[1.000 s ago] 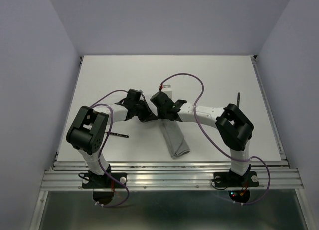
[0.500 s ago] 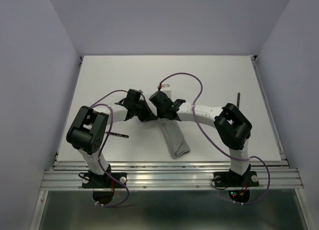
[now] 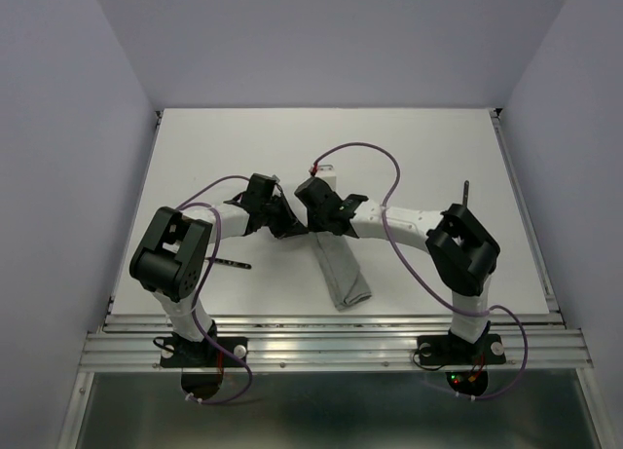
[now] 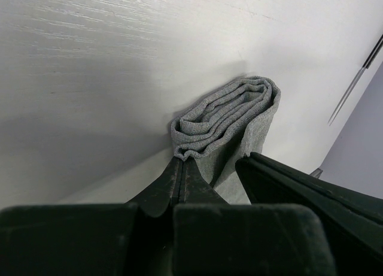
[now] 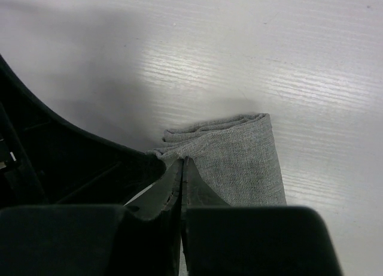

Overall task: Fold the napkin into a case and place the utensils inside
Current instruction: Fold the 2/3-rectangle-folded napkin at the center of the board, then stuff the top corner of the smaller-rectangle-folded napkin into the folded napkin.

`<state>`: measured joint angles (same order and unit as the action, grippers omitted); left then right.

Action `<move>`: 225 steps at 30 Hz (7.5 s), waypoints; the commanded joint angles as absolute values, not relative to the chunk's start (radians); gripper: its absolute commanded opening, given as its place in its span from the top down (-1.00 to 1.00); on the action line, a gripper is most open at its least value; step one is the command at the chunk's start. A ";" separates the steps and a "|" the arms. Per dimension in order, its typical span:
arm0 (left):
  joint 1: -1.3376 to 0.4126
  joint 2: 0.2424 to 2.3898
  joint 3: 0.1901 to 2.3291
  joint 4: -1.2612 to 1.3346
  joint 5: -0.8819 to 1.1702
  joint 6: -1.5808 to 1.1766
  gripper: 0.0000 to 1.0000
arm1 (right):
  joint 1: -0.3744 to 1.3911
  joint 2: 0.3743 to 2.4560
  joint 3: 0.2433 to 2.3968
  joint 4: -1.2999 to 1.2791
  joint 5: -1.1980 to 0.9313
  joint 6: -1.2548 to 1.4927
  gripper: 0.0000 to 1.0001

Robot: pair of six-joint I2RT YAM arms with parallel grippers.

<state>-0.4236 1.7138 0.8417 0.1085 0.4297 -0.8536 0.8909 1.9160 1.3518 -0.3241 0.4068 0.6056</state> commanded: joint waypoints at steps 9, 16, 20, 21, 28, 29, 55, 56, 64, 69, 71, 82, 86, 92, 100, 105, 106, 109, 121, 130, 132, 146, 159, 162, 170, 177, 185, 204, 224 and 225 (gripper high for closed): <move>-0.420 1.710 0.844 0.123 0.448 -0.842 1.00 | 0.888 1.853 1.312 -0.239 0.281 0.600 0.99; -0.419 1.710 0.845 0.123 0.448 -0.844 1.00 | 0.897 1.867 1.334 -0.227 0.256 0.603 0.99; -0.420 1.709 0.844 0.123 0.448 -0.844 1.00 | 0.906 1.878 1.344 -0.227 0.250 0.601 0.99; -0.420 1.710 0.842 0.123 0.448 -0.844 1.00 | 0.907 1.884 1.342 -0.227 0.250 0.603 0.99; -0.420 1.709 0.842 0.124 0.448 -0.842 1.00 | 0.907 1.868 1.279 -0.207 0.236 0.620 0.99; -0.420 1.710 0.842 0.124 0.449 -0.842 1.00 | 0.907 1.865 1.272 -0.203 0.230 0.618 0.99; -0.420 1.649 0.808 0.107 0.425 -0.813 0.46 | 0.907 1.783 1.240 -0.150 0.215 0.588 0.54; -0.420 1.648 0.810 0.100 0.423 -0.811 0.45 | 0.907 1.769 1.235 -0.149 0.216 0.588 0.51; -0.420 1.612 0.850 0.052 0.397 -0.773 0.21 | 0.907 1.715 1.193 -0.166 0.296 0.558 0.41; -0.417 1.585 0.877 0.012 0.368 -0.746 0.11 | 0.907 1.715 1.183 -0.198 0.348 0.529 0.32; -0.413 1.578 0.890 0.002 0.364 -0.738 0.11 | 0.907 1.720 1.181 -0.202 0.353 0.496 0.19; -0.284 1.529 0.942 -0.113 0.319 -0.666 0.17 | 0.927 1.786 1.238 -0.216 0.327 0.342 -0.07; -0.255 1.528 0.933 -0.121 0.315 -0.675 0.17 | 0.946 1.816 1.270 -0.219 0.327 0.307 -0.18; -0.238 1.511 0.902 -0.110 0.295 -0.699 0.17 | 0.968 1.864 1.307 -0.233 0.337 0.290 -0.22; -0.232 1.526 0.899 -0.100 0.334 -0.687 0.17 | 0.992 1.930 1.356 -0.278 0.435 0.287 -0.21; -0.232 1.532 0.896 -0.100 0.345 -0.678 0.17 | 0.992 1.963 1.370 -0.307 0.483 0.307 -0.06; -0.232 1.532 0.896 -0.098 0.345 -0.675 0.17 | 0.992 1.963 1.368 -0.308 0.482 0.310 0.04; -0.232 1.532 0.894 -0.098 0.341 -0.673 0.17 | 0.992 1.963 1.365 -0.308 0.488 0.318 0.27; -0.232 1.528 0.882 -0.084 0.356 -0.669 0.16 | 0.992 1.916 1.324 -0.247 0.459 0.350 0.99; -0.232 1.459 0.835 -0.081 0.339 -0.666 0.16 | 0.992 1.775 1.157 -0.054 0.258 0.305 0.99; -0.232 1.439 0.819 -0.078 0.351 -0.658 0.16 | 0.992 1.757 1.132 -0.041 0.232 0.307 0.99; -0.342 1.174 0.634 0.107 0.172 -0.695 0.31 | 0.974 1.609 0.878 0.152 0.104 0.393 0.99; -0.440 1.235 0.643 0.127 0.294 -0.598 0.25 | 0.916 1.533 0.758 0.290 0.028 0.497 0.99; -0.460 1.238 0.634 0.136 0.295 -0.601 0.08 | 0.904 1.516 0.733 0.291 0.018 0.518 0.99; -0.482 1.342 0.609 0.244 0.373 -0.630 1.00 | 0.845 1.471 0.678 0.339 -0.054 0.538 0.99; -0.545 1.471 0.666 0.279 0.448 -0.618 1.00 | 0.836 1.457 0.669 0.341 -0.061 0.538 0.99; -0.580 1.502 0.683 0.265 0.431 -0.608 1.00 | 0.827 1.427 0.646 0.337 -0.032 0.552 0.99; -0.715 1.551 0.819 0.083 0.250 -0.476 0.42 | 0.778 1.382 0.595 0.339 -0.040 0.592 0.99; -0.793 1.629 0.884 0.023 0.158 -0.445 0.21 | 0.769 1.371 0.589 0.337 -0.046 0.591 0.99; -0.795 1.631 0.885 0.020 0.155 -0.445 0.21 | 0.769 1.370 0.591 0.339 -0.046 0.592 0.99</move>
<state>-0.7807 1.6310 0.8513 0.0299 0.1768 -0.4644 0.7727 1.4002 0.5919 0.2996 -0.0429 0.5919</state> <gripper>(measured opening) 0.400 0.022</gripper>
